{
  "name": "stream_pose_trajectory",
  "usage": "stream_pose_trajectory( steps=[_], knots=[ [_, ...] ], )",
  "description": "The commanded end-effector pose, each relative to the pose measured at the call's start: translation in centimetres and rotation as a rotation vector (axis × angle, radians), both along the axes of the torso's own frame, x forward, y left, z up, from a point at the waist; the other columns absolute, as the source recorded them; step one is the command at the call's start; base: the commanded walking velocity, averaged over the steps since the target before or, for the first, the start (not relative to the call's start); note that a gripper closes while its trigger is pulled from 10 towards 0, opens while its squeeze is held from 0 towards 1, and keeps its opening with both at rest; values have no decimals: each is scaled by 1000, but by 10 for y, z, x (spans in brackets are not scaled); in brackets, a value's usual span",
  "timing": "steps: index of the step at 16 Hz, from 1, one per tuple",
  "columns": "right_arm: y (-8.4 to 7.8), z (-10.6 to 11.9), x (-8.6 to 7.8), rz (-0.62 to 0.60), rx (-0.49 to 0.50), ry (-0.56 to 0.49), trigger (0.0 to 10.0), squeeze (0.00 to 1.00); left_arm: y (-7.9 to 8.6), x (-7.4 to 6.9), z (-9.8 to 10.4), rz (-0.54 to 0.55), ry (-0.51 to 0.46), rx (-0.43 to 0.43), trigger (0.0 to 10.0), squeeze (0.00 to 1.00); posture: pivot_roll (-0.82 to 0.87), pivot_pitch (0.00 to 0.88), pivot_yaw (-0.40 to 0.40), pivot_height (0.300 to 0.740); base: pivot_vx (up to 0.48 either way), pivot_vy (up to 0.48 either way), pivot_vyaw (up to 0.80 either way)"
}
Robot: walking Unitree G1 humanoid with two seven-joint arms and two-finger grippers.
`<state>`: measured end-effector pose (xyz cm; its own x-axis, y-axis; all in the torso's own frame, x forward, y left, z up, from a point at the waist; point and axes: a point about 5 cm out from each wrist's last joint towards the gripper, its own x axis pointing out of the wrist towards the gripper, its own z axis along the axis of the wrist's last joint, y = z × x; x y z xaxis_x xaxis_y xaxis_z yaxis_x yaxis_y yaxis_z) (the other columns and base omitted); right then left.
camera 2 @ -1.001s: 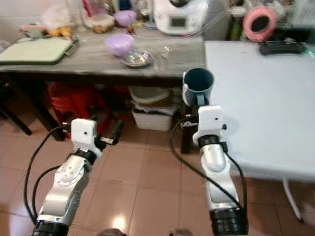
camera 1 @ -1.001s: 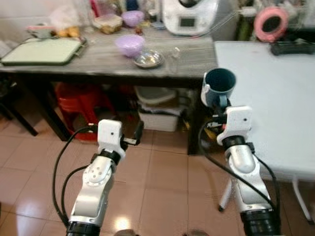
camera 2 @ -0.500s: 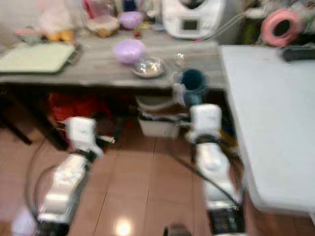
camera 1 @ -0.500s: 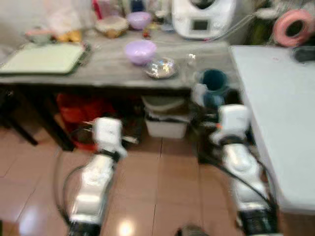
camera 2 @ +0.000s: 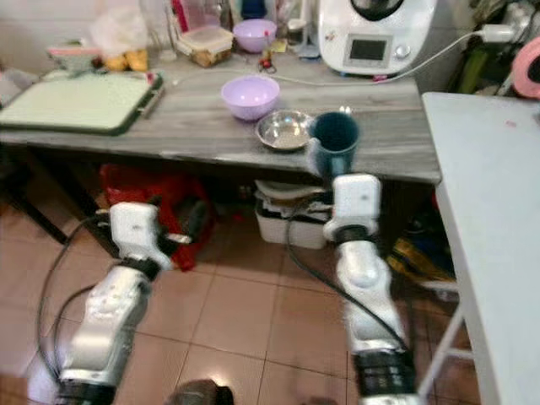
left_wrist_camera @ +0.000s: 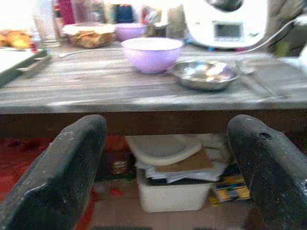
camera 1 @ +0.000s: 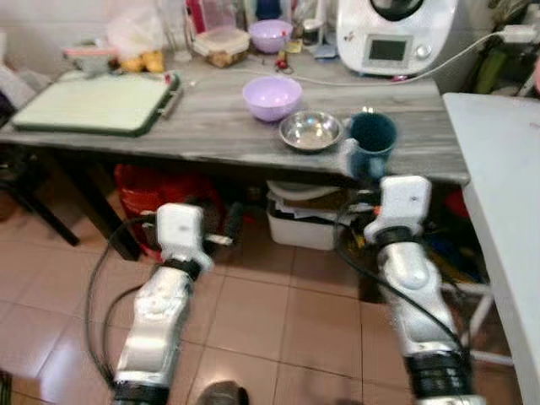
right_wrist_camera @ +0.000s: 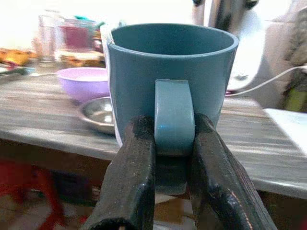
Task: Setting the table
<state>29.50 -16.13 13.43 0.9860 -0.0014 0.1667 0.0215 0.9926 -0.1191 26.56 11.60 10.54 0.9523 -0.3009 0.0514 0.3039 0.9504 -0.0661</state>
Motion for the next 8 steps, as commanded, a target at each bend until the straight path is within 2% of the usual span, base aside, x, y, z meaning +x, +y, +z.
stream_pose_trajectory(
  steps=[1, 6, 8],
  knots=[
    [6, 10, 3, 19, 9, -44, 10000, 0, 8, 1, 5, 13, -25, 12, 10000, 0, -5, 8, 44, 740, 480, 0, 0],
    [5, 13, 5, 1, 16, -50, 10000, 0, 6, 1, 5, 6, -28, 1, 10000, 0, -4, 13, 42, 740, 480, 0, 0],
    [5, 13, 7, -3, 10, -45, 10000, 0, 6, 0, 5, 6, -26, 0, 10000, 0, -3, 14, 40, 740, 480, 0, -800]
  ],
)
